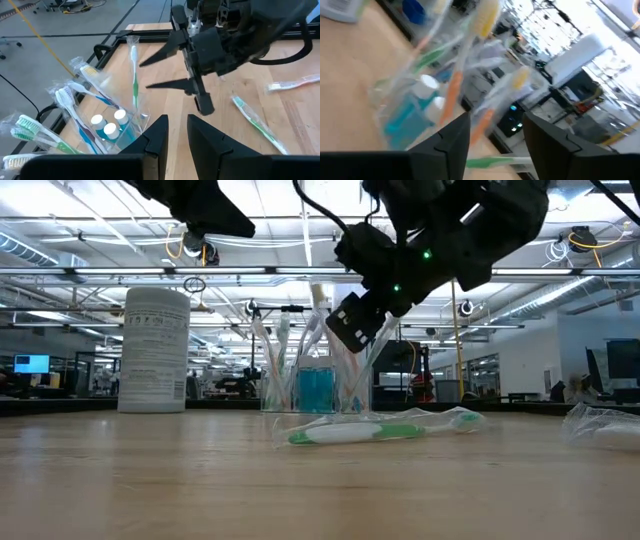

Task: Pick & Place toothbrushing station
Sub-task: Put the orange toothbrush into the transparent organizer

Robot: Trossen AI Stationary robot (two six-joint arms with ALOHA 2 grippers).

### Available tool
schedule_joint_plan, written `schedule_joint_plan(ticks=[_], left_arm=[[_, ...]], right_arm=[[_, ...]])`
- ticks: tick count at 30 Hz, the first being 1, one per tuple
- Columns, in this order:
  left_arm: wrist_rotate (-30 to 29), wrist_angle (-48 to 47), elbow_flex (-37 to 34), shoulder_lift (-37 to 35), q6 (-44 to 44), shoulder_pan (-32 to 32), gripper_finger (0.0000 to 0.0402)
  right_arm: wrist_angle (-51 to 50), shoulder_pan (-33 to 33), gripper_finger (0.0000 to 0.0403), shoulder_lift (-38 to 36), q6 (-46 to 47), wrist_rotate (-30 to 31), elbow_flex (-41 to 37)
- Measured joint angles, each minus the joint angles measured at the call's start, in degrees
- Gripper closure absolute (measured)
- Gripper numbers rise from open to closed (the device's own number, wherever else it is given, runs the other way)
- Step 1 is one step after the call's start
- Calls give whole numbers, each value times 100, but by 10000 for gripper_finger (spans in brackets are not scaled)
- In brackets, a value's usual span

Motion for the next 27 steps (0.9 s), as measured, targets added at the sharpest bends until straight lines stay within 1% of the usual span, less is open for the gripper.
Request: schedule_joint_plan(ticks=[2,5,9,13,15,17,19,27], left_arm=[[0,0,0,0,13,0,325],[0,0,0,0,15,0,325],[0,2,0,0,9,0,325],[0,31,0,0,13,0,325],[0,51,0,0,15,0,325],[0,50,0,0,14,0,325],[0,50,0,0,15,0,325],[0,50,0,0,41,0,325]], right_arm=[[-16,45,225,0,111,-136,0],[-14,73,225,-65,376,-629,0],[62,-38,232,-68,1124,-1715,0],[62,-457,238,-69,1724,-2701,0],[63,-746,238,-42,2111,-3017,0],[66,-988,238,-35,2315,-3197,0],[72,-1141,238,-35,2392,-3215,0],[259,-1155,238,-33,2052,-3169,0]])
